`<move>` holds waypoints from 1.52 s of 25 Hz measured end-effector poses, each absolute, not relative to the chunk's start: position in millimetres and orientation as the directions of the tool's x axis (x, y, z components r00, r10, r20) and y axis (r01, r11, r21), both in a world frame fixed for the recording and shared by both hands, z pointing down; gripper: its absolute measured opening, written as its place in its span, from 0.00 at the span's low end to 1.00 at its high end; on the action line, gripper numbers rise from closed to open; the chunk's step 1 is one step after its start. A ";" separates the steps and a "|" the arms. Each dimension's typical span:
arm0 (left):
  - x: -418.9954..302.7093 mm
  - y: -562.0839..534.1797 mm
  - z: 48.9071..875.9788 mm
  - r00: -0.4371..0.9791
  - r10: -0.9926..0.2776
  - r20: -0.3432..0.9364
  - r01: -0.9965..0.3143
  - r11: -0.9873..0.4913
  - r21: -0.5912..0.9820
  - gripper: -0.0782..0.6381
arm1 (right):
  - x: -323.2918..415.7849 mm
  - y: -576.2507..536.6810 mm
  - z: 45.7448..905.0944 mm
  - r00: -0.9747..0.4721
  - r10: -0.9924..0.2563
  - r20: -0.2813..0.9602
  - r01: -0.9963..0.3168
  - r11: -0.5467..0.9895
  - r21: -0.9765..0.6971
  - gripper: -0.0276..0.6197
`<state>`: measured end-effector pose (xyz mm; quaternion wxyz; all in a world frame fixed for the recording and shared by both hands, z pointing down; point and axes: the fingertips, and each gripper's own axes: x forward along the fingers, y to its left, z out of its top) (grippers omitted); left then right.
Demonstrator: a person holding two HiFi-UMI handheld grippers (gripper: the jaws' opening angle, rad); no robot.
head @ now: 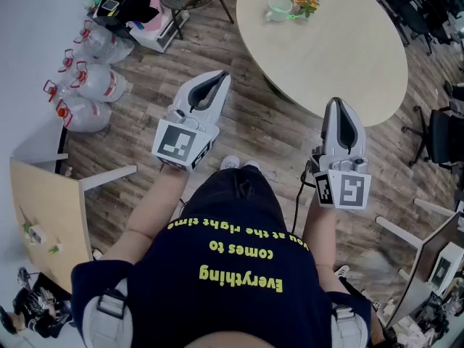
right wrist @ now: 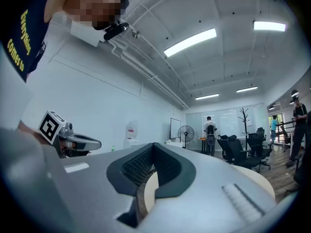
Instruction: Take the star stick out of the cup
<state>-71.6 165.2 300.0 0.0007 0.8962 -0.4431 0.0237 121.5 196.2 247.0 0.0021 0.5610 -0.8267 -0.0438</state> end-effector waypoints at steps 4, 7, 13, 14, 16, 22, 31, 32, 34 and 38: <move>-69.2 171.1 290.5 0.599 -0.800 0.031 -0.800 -0.600 -0.024 0.11 | 121.1 199.5 236.1 -0.385 -0.921 -0.061 -0.921 0.379 0.092 0.06; -64.4 178.6 286.6 0.599 -0.800 0.022 -0.800 -0.599 -0.028 0.11 | 126.9 205.3 231.3 -0.380 -0.922 -0.076 -0.923 0.373 0.096 0.06; -53.8 187.7 281.5 0.586 -0.811 0.008 -0.810 -0.586 -0.035 0.11 | 145.2 215.6 229.6 -0.375 -0.922 -0.092 -0.927 0.373 0.044 0.06; -51.9 188.5 281.8 0.580 -0.815 0.008 -0.814 -0.580 -0.034 0.11 | 148.9 216.6 230.2 -0.376 -0.922 -0.091 -0.927 0.374 0.038 0.06; -47.1 190.3 283.5 0.569 -0.822 0.010 -0.822 -0.569 -0.029 0.11 | 155.5 218.1 233.2 -0.381 -0.921 -0.082 -0.924 0.380 0.028 0.08; -38.7 189.7 293.1 0.524 -0.851 0.034 -0.851 -0.525 -0.002 0.34 | 161.7 214.6 246.7 -0.432 -0.900 -0.055 -0.901 0.433 -0.011 0.33; -59.6 158.2 299.1 0.468 -0.882 0.050 -0.883 -0.469 0.003 0.57 | 144.6 183.4 258.2 -0.484 -0.875 -0.020 -0.875 0.484 -0.015 0.52; -62.0 150.3 300.5 0.466 -0.883 0.050 -0.885 -0.466 0.005 0.59 | 142.8 176.8 259.4 -0.483 -0.875 -0.014 -0.875 0.484 -0.013 0.54; -66.3 133.2 303.7 0.461 -0.886 0.051 -0.887 -0.462 0.006 0.63 | 140.0 162.5 262.0 -0.477 -0.879 -0.004 -0.879 0.477 -0.011 0.56; -74.3 96.9 304.2 0.477 -0.877 0.046 -0.878 -0.478 -0.002 0.66 | 127.0 128.3 262.8 -0.471 -0.882 -0.001 -0.882 0.471 -0.005 0.59</move>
